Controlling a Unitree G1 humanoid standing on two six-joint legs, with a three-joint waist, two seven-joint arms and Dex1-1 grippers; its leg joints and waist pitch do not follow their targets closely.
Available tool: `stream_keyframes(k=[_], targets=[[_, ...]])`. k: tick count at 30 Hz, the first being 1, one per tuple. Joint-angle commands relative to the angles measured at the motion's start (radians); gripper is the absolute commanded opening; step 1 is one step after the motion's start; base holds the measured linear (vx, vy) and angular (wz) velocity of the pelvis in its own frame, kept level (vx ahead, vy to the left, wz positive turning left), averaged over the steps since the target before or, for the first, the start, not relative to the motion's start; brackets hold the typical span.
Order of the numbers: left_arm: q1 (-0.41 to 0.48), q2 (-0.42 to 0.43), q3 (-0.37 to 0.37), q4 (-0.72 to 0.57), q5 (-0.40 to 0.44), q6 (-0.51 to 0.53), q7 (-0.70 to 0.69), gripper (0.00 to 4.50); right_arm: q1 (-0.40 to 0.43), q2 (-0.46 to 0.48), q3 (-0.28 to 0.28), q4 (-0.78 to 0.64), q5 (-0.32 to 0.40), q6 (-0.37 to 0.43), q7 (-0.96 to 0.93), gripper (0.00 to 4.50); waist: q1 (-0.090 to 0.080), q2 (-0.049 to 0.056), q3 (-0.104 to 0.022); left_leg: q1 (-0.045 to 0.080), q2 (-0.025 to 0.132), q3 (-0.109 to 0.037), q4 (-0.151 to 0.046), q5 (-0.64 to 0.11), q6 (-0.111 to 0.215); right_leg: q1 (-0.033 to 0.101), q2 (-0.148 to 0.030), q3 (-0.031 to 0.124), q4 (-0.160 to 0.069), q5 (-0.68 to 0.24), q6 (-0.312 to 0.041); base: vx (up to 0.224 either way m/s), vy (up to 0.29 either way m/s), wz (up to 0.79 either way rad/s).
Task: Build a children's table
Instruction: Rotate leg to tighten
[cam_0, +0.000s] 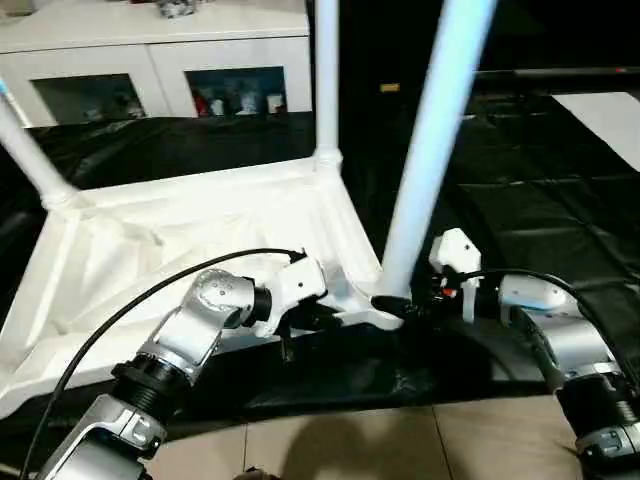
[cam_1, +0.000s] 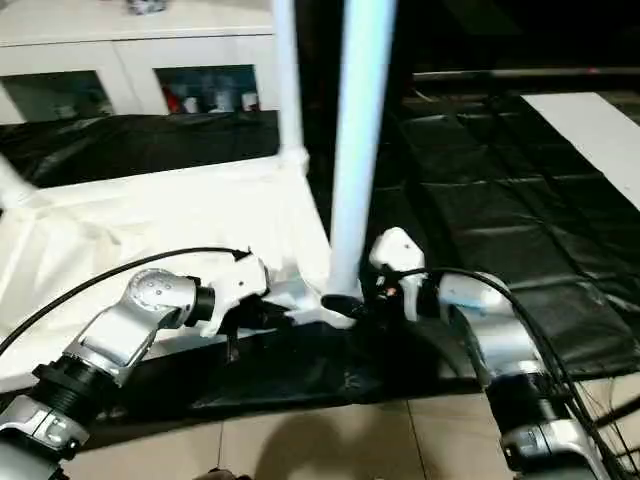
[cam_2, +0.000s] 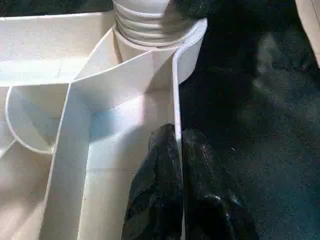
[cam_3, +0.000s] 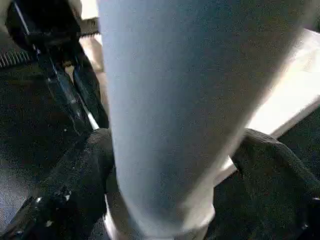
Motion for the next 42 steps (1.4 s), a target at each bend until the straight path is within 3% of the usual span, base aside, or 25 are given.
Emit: stream_keyframes(k=[1,12,14,16,26,40,41,42], targets=[[0.013,0.011,-0.043,-0.004,0.019,-0.021,-0.044,0.00,-0.022,-0.006,0.018,0.040,-0.032,-0.042,0.001,3.97,0.000,-0.023,-0.068,0.019,0.037,-0.017,-0.063,-0.232,0.060,0.040,-0.048,0.031,-0.076,-0.256,-0.230,0.000,0.000,0.00],[0.002,0.017,-0.042,0.025,0.022,-0.055,-0.043,0.00,-0.062,-0.003,0.037,0.137,-0.057,-0.141,0.036,3.97,0.000,-0.026,-0.069,0.018,0.035,-0.017,-0.062,-0.237,0.062,0.043,-0.045,0.030,-0.072,-0.236,-0.237,0.000,0.000,0.00],[-0.001,0.017,-0.041,0.031,0.023,-0.058,-0.044,0.00,-0.070,0.000,0.038,0.155,-0.058,-0.156,0.039,3.64,0.000,-0.028,-0.069,0.016,0.034,-0.016,-0.061,-0.234,0.065,0.043,-0.045,0.029,-0.072,-0.234,-0.239,0.000,0.000,0.00],[-0.004,0.016,-0.040,0.038,0.023,-0.061,-0.044,0.00,-0.077,0.003,0.038,0.173,-0.063,-0.166,0.046,3.64,0.000,-0.028,-0.068,0.017,0.035,-0.016,-0.061,-0.240,0.067,0.043,-0.046,0.029,-0.073,-0.247,-0.239,0.000,0.000,0.00],[-0.016,0.019,-0.035,0.059,0.020,-0.071,-0.048,0.00,-0.096,0.016,0.030,0.215,-0.050,-0.195,0.062,2.80,0.000,-0.029,-0.067,0.018,0.036,-0.018,-0.063,-0.259,0.060,0.041,-0.046,0.029,-0.074,-0.278,-0.234,0.000,0.000,0.00],[-0.026,0.029,-0.021,0.088,0.018,-0.087,-0.053,0.00,-0.112,0.030,0.020,0.274,-0.056,-0.276,0.051,2.73,0.000,-0.029,-0.067,0.017,0.036,-0.017,-0.063,-0.265,0.061,0.041,-0.047,0.029,-0.074,-0.280,-0.237,0.000,0.000,0.00],[-0.027,0.029,-0.020,0.089,0.018,-0.087,-0.052,0.00,-0.115,0.036,0.005,0.273,-0.029,-0.239,0.065,3.29,0.000,-0.029,-0.066,0.018,0.035,-0.018,-0.064,-0.270,0.060,0.041,-0.046,0.029,-0.075,-0.289,-0.236,0.000,0.000,0.00],[-0.028,0.028,-0.020,0.090,0.018,-0.087,-0.052,0.00,-0.118,0.040,-0.005,0.272,-0.010,-0.216,0.073,3.29,0.000,-0.029,-0.066,0.018,0.036,-0.018,-0.064,-0.271,0.060,0.041,-0.046,0.029,-0.075,-0.292,-0.235,0.000,0.000,0.00]])
